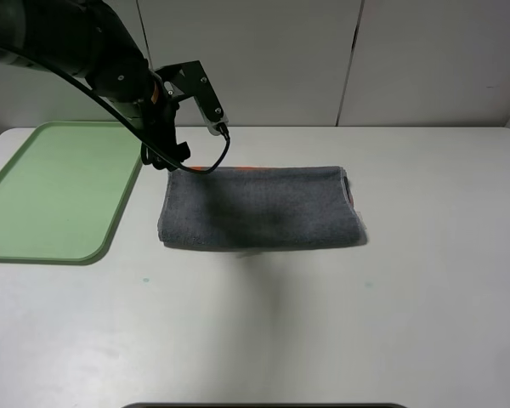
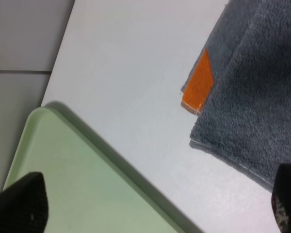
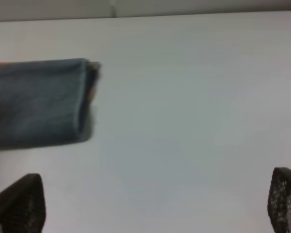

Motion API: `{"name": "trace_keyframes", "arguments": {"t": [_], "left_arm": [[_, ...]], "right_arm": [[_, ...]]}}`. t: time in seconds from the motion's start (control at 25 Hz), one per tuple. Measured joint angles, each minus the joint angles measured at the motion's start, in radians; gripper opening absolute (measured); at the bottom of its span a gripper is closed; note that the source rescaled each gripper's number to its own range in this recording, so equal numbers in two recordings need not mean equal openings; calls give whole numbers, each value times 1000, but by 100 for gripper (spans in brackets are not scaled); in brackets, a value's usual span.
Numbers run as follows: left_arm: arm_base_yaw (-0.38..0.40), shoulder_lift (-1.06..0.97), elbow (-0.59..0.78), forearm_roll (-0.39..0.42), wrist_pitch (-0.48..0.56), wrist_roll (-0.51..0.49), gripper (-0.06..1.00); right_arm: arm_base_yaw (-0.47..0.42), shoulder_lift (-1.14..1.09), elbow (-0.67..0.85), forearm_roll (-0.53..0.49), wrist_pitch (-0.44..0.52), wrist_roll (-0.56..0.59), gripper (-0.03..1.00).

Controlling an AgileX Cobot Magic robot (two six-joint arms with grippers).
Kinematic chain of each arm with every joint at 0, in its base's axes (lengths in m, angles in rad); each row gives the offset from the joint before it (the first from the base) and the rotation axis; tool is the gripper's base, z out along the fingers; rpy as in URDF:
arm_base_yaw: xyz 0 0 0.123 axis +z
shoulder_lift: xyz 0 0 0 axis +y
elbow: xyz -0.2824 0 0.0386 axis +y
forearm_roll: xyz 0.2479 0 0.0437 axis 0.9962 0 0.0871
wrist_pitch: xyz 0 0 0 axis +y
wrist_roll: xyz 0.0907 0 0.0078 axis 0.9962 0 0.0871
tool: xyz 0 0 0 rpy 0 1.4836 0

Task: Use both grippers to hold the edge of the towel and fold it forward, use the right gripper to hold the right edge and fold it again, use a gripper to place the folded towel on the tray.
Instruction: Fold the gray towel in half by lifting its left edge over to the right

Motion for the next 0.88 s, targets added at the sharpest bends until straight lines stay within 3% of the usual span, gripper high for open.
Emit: {"name": "trace_keyframes", "arguments": {"t": [0.2,0.4,0.72,0.88], "left_arm": [[0,0,0,0,0,-43,92],[0,0,0,0,5,-110,92],[0,0,0,-90,27,-404,92],[0,0,0,-163,44,-498,92]], "right_arm": [[-117,0,0,0,0,0,100],[-133,0,0,0,0,0,100],[-133,0,0,2,0,0,100],[-133,0,0,2,0,0,100]]}}
